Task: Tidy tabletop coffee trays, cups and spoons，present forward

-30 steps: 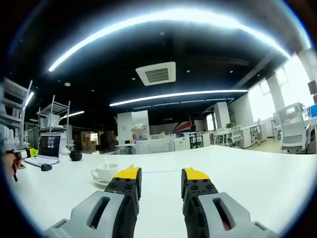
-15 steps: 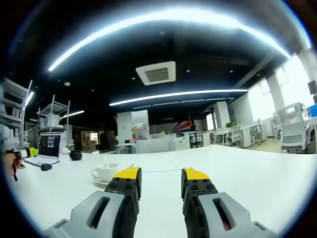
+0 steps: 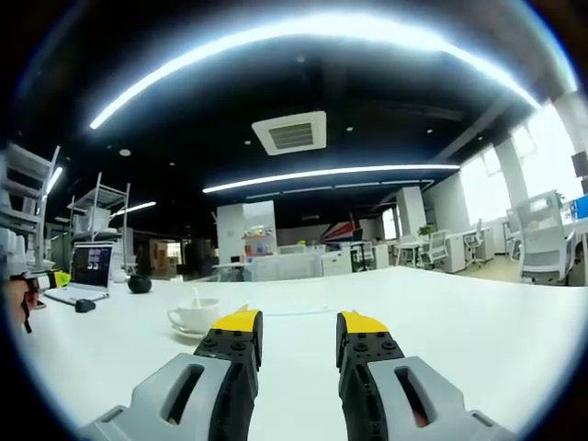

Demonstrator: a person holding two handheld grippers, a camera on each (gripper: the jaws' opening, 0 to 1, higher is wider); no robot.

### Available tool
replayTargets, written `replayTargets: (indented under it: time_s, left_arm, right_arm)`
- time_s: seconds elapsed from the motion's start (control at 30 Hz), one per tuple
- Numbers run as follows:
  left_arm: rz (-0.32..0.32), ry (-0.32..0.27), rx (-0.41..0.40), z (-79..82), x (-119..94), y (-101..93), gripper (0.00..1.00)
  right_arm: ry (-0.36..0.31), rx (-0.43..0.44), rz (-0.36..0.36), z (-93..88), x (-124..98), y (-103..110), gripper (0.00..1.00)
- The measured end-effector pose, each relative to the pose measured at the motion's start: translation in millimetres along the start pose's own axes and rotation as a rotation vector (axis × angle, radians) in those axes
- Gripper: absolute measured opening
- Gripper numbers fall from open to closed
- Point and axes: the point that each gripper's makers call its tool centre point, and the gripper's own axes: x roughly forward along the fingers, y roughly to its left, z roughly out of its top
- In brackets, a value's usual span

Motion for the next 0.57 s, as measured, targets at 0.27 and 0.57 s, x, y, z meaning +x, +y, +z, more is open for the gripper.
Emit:
replayTargets:
  time_s: [0.27, 0.57]
  left_arm:
    - [-0.004, -0.005, -0.001, 3.2, 1.8, -1.3, 0.29]
    - [-0.011, -0.006, -0.009, 4.9, 3.0, -2.9, 0.29]
  right_arm:
    - [0.001, 0.005, -0.004, -0.2, -1.1, -1.1, 0.33]
    - [0.001, 0.005, -0.007, -0.2, -1.1, -1.9, 0.33]
